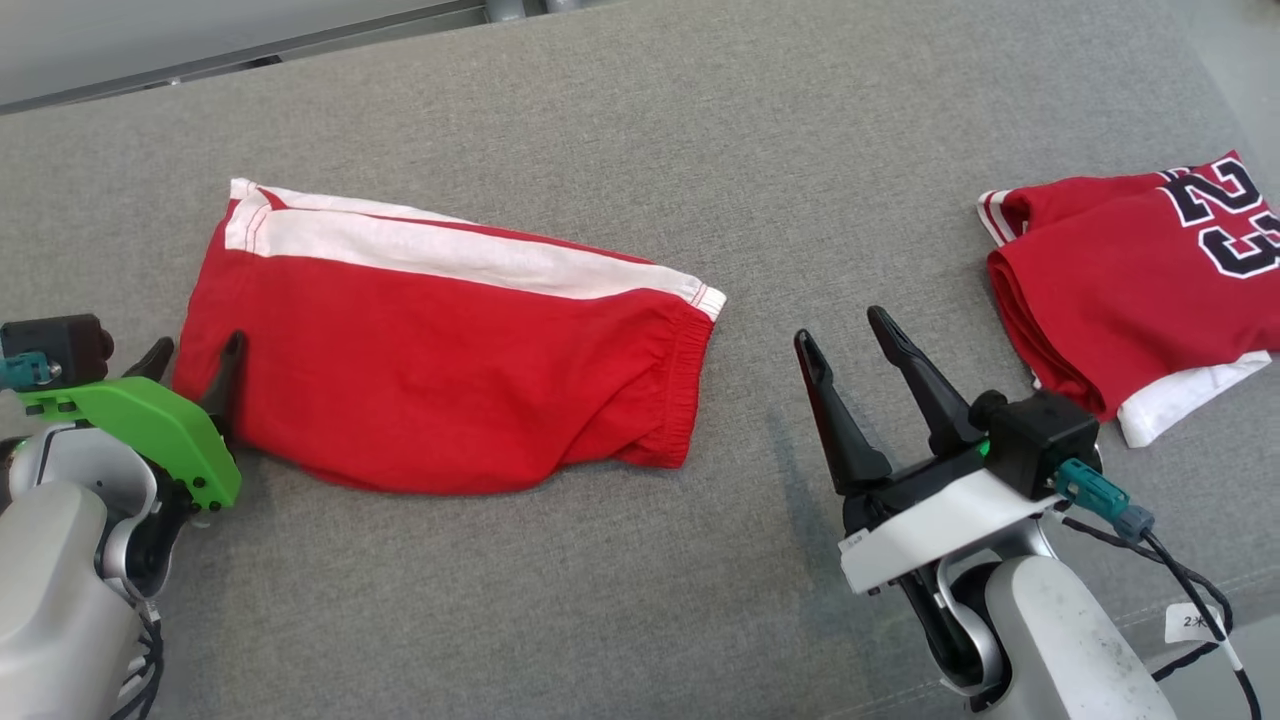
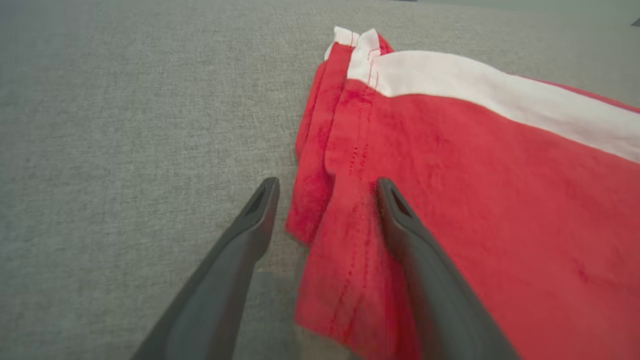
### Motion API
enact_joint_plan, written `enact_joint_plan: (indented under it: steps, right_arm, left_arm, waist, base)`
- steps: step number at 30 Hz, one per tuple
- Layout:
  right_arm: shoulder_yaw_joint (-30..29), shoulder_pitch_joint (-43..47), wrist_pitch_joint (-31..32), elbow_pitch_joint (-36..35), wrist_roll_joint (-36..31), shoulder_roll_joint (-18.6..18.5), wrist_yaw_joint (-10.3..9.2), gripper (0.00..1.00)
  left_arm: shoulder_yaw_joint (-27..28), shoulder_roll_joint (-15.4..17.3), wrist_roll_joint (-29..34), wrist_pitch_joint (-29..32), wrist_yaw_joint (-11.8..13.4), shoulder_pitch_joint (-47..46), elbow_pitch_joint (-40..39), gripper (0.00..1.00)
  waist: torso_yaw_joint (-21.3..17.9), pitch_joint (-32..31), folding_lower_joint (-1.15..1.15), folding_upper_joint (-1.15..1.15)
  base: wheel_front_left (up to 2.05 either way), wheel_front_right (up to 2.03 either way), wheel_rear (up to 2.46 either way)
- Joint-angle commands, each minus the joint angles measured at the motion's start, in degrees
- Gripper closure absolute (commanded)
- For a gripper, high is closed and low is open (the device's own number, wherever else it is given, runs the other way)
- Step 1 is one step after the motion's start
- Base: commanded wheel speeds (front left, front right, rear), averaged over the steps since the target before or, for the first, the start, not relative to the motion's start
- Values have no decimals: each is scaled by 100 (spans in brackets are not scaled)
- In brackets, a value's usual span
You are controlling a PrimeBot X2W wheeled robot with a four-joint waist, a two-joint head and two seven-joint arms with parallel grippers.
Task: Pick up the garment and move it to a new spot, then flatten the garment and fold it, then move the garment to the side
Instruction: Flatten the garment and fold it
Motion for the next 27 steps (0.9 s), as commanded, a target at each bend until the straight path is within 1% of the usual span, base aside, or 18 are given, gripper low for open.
enact_joint_plan:
  steps: [1,5,6,7,8,10,11,12,13,18,23,27]
  right_arm:
    - [19,29,-19,-11,-1,-10,0,0]
    - [85,-5,-45,9,34,-9,0,0]
    - [100,-13,-55,8,40,-9,0,0]
    - [108,-20,-63,9,46,-9,0,0]
    - [118,-23,-70,14,55,-9,0,0]
    - [137,-30,-81,29,73,-9,0,0]
    - [145,-36,-92,39,84,-9,0,0]
    - [149,-38,-99,48,89,-9,0,0]
    - [152,-38,-103,58,92,-9,0,0]
    - [88,-12,-143,97,90,-10,0,0]
    - [-25,75,-158,115,54,-10,0,0]
    - [-139,179,-136,129,28,-10,0,0]
  left_arm:
    - [-10,20,53,18,-6,-108,112,0]
    - [-82,43,50,175,-77,-226,415,0]
    - [-87,49,44,191,-85,-247,459,15]
    - [-94,48,36,208,-93,-263,501,26]
    - [-104,48,33,213,-105,-279,550,47]
    - [-117,59,29,240,-120,-313,629,57]
    - [-122,59,21,256,-127,-321,669,71]
    - [-126,58,14,256,-137,-324,705,89]
    - [-135,51,9,250,-145,-328,740,100]
    - [-159,-47,-57,148,-223,-297,768,100]
    - [-121,-107,-178,-82,-279,-111,654,100]
    - [-94,-196,-248,-341,-227,251,363,100]
  waist:
    - [-76,49,0,33]
    - [-182,99,0,33]
    - [-201,109,0,33]
    - [-215,115,0,33]
    - [-229,119,0,33]
    - [-256,129,0,33]
    - [-266,130,0,33]
    - [-275,128,0,33]
    - [-281,122,0,33]
    - [-242,55,0,33]
    - [-69,-141,0,33]
    - [129,-344,0,33]
  base:
    - [0,0,0]
    - [0,0,0]
    - [0,0,0]
    - [0,0,0]
    - [0,0,0]
    - [0,0,0]
    - [0,0,0]
    - [0,0,0]
    - [0,0,0]
    - [0,0,0]
    - [0,0,0]
    - [0,0,0]
